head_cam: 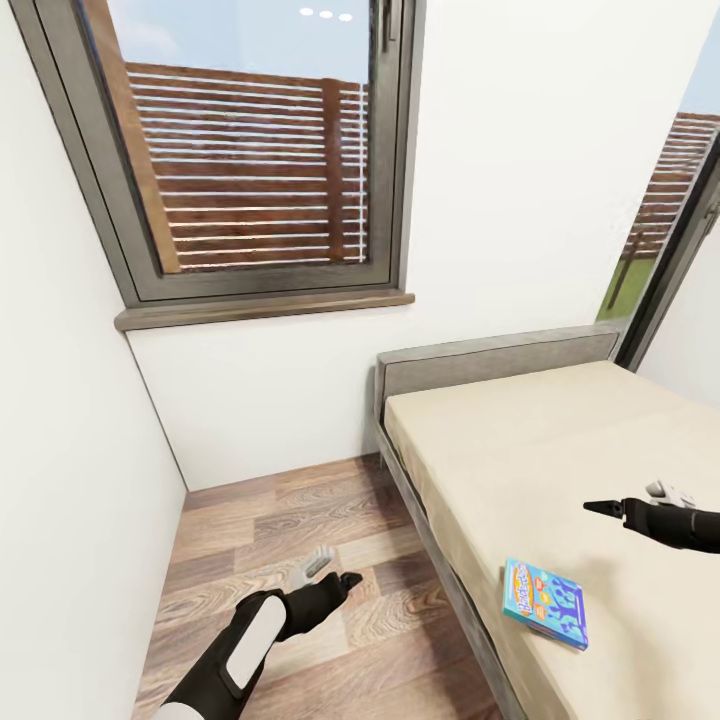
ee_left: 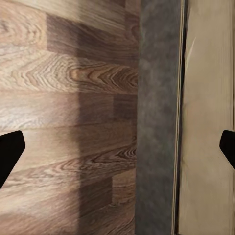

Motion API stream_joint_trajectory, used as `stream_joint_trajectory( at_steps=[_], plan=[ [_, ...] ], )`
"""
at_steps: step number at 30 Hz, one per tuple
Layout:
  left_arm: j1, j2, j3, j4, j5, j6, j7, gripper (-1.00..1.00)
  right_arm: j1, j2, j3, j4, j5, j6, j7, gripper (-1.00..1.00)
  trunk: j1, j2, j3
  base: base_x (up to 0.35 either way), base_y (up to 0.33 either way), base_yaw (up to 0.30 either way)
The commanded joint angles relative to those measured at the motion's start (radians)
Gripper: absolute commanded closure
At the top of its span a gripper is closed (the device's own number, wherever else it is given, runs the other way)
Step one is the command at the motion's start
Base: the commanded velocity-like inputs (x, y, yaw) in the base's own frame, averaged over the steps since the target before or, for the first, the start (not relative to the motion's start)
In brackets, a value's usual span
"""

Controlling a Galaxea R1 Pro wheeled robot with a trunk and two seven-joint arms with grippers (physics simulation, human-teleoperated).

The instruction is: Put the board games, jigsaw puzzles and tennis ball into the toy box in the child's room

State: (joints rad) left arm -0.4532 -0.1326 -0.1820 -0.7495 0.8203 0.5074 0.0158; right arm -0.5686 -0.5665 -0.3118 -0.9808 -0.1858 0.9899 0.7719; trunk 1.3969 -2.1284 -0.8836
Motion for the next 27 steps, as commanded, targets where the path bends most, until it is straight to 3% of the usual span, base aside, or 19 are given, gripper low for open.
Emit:
stream_joint_trajectory(
  at_steps=[1,3,4,20,27],
  plan=[
    [0.0,0.0,0.0,-0.001,0.004,0.003,0.002,-1.0,-0.001,0.0,-0.001,0.0,-0.002,0.006,0.002,-1.0,0.0,0.0,-0.001,0.0,0.0,-0.007],
    [-0.001,0.001,0.0,-0.001,0.025,0.003,0.0,-1.0,-0.001,0.0,-0.001,-0.004,-0.002,0.005,0.002,-1.0,0.0,0.0,-0.001,0.0,0.0,-0.005],
    [0.0,0.005,-0.001,0.0,0.08,0.002,-0.002,-1.0,-0.001,0.001,-0.001,-0.03,-0.001,0.004,0.001,-1.0,0.0,0.0,-0.001,0.0,0.0,-0.115],
    [0.0,0.008,0.001,0.001,0.093,0.002,-0.003,-1.0,0.001,0.001,0.001,-0.04,-0.001,0.003,0.004,-1.0,0.0,0.0,-0.001,0.0,0.0,-0.24],
    [0.001,0.01,0.002,0.001,0.094,0.003,-0.022,-1.0,0.007,0.001,-0.001,-0.098,-0.001,0.004,0.004,-1.0,0.0,0.0,-0.001,0.0,0.0,-0.146]
  ],
)
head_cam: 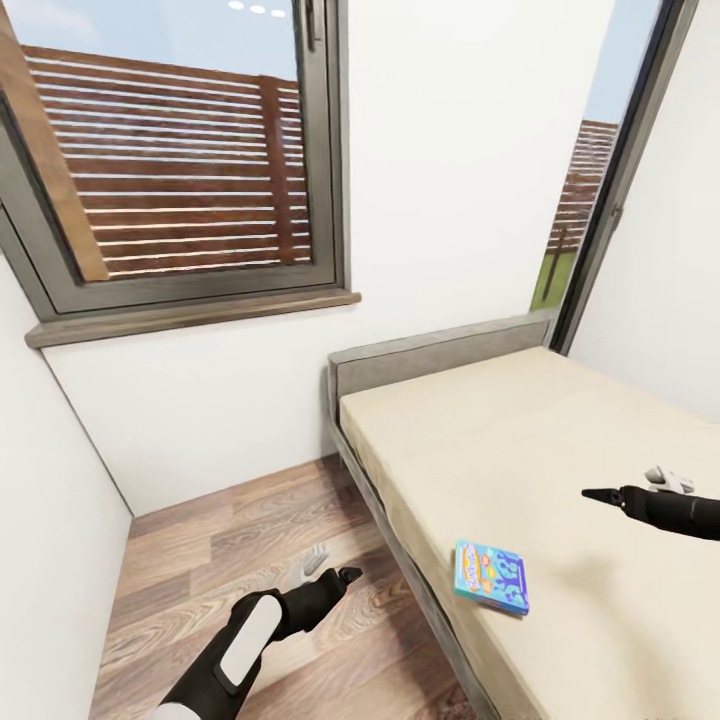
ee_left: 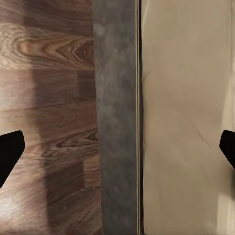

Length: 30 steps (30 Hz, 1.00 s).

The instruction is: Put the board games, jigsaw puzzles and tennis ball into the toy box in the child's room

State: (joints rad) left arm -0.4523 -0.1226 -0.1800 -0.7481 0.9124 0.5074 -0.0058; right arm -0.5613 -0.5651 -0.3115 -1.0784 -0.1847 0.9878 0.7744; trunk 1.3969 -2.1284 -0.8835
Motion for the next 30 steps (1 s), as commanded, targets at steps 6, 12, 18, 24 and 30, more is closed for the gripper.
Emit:
stream_joint_trajectory(
  at_steps=[6,12,18,24,30],
  plan=[
    [0.0,0.001,0.005,0.002,0.004,0.004,-0.019,-1.0,0.001,0.0,-0.001,-0.011,-0.001,0.006,0.002,-1.0,0.0,0.0,-0.001,0.0,0.0,-0.087],
    [-0.004,0.001,0.035,0.051,0.057,0.008,-0.068,-1.0,0.001,0.001,0.0,-0.015,-0.001,0.006,0.002,-1.0,0.0,0.0,-0.001,0.0,0.0,-0.029],
    [-0.025,0.024,0.054,0.129,0.12,0.006,-0.21,-1.0,0.002,0.0,0.001,-0.017,-0.002,0.008,0.003,-1.0,0.0,0.0,-0.001,0.0,0.0,-0.008],
    [-0.053,0.032,0.054,0.19,0.129,0.005,-0.266,-1.0,0.003,-0.004,-0.001,-0.021,-0.002,0.01,0.003,-1.0,0.0,0.0,-0.001,0.0,0.0,-0.002],
    [-0.076,0.035,0.055,0.254,0.132,0.003,-0.287,-1.0,0.004,-0.006,-0.003,-0.022,-0.002,0.011,0.005,-1.0,0.0,0.0,-0.001,0.0,0.0,-0.001]
  ],
)
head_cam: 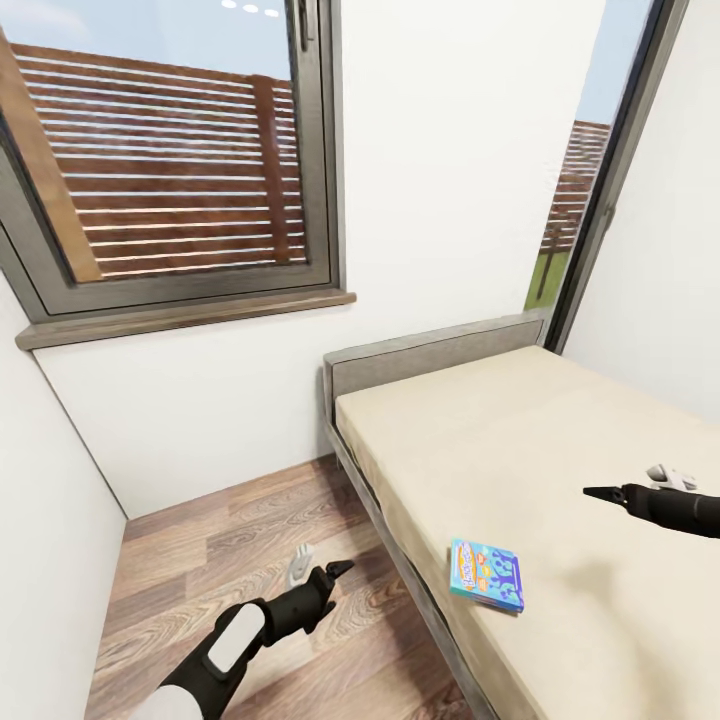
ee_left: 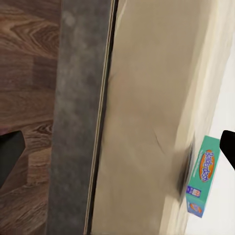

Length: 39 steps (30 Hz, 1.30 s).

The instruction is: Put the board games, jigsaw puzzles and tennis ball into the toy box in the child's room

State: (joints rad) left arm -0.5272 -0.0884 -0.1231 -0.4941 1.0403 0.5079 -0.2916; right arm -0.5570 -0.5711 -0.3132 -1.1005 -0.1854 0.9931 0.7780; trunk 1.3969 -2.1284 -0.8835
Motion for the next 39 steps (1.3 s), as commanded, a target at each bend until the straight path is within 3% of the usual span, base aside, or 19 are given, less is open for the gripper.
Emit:
stream_joint_trajectory(
  at_steps=[1,11,39],
  plan=[
    [-0.004,0.0,-0.001,0.008,0.005,0.002,-0.004,-1.0,-0.001,0.0,-0.001,0.0,-0.002,0.006,0.002,-1.0,0.0,0.0,-0.001,0.0,0.0,-0.02],
    [-0.013,0.001,-0.004,0.032,0.005,0.002,-0.025,-1.0,0.0,-0.001,-0.003,-0.001,-0.002,0.006,0.003,-1.0,0.0,0.0,-0.001,0.0,0.0,-0.138],
    [-0.017,-0.002,-0.013,0.026,0.005,0.004,-0.045,-1.0,0.0,0.001,-0.003,-0.001,-0.002,0.007,0.002,-1.0,0.0,0.0,-0.001,0.0,0.0,-0.244]
  ],
)
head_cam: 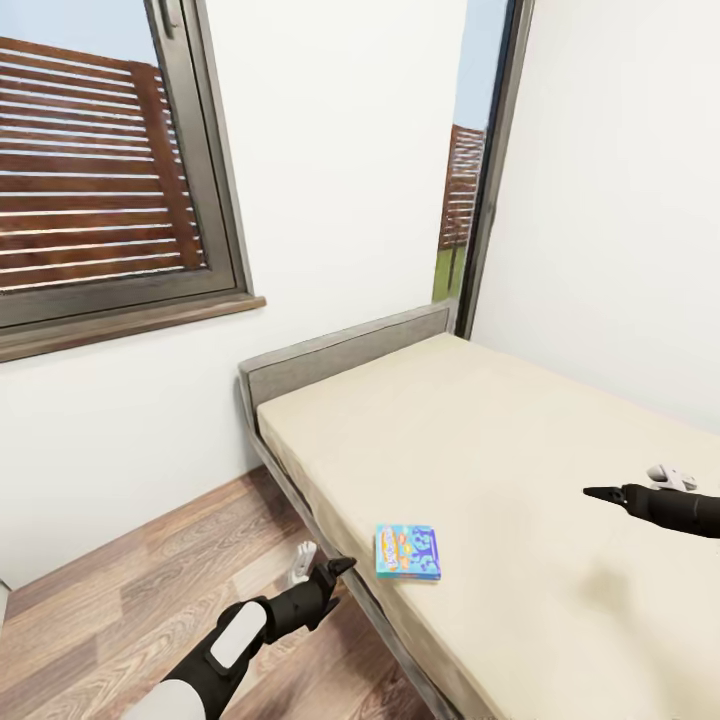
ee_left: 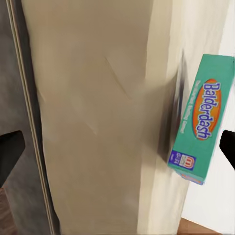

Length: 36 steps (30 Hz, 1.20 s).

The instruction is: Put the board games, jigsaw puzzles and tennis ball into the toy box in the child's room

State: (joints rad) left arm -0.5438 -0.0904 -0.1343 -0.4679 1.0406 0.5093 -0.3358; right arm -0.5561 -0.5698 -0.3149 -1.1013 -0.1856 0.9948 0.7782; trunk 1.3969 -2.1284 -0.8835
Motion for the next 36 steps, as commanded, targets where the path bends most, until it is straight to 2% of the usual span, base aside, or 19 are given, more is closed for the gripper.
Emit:
stream_joint_trajectory(
  at_steps=[1,4,7,11,15,36],
  plan=[
    [-0.001,0.0,-0.005,-0.001,0.004,0.003,-0.006,-1.0,-0.001,0.0,-0.001,0.0,-0.001,0.006,0.002,-1.0,0.0,0.0,-0.001,0.0,0.0,-0.093],
    [-0.003,-0.002,-0.018,-0.007,-0.002,0.003,-0.023,-1.0,-0.001,0.0,-0.001,0.0,-0.001,0.005,0.002,-1.0,0.0,0.0,-0.001,0.0,0.0,-0.065],
    [-0.005,-0.002,-0.053,-0.016,-0.015,0.004,-0.057,-1.0,-0.001,0.001,0.0,-0.001,-0.001,0.005,0.002,-1.0,0.0,0.0,-0.001,0.0,0.0,-0.039],
    [-0.006,-0.003,-0.082,-0.021,-0.023,0.004,-0.089,-1.0,0.0,0.001,0.001,-0.012,-0.001,0.005,0.002,-1.0,0.0,0.0,-0.001,0.0,0.0,-0.023],
    [-0.007,-0.003,-0.097,-0.023,-0.027,0.003,-0.108,-1.0,0.002,0.002,0.001,-0.029,-0.001,0.006,0.001,-1.0,0.0,0.0,-0.001,0.0,0.0,-0.012],
    [-0.019,-0.003,-0.115,-0.027,-0.031,0.004,-0.128,-1.0,0.01,0.003,-0.001,-0.051,-0.001,0.008,0.001,-1.0,0.0,0.0,-0.001,0.0,0.0,-0.002]
  ],
)
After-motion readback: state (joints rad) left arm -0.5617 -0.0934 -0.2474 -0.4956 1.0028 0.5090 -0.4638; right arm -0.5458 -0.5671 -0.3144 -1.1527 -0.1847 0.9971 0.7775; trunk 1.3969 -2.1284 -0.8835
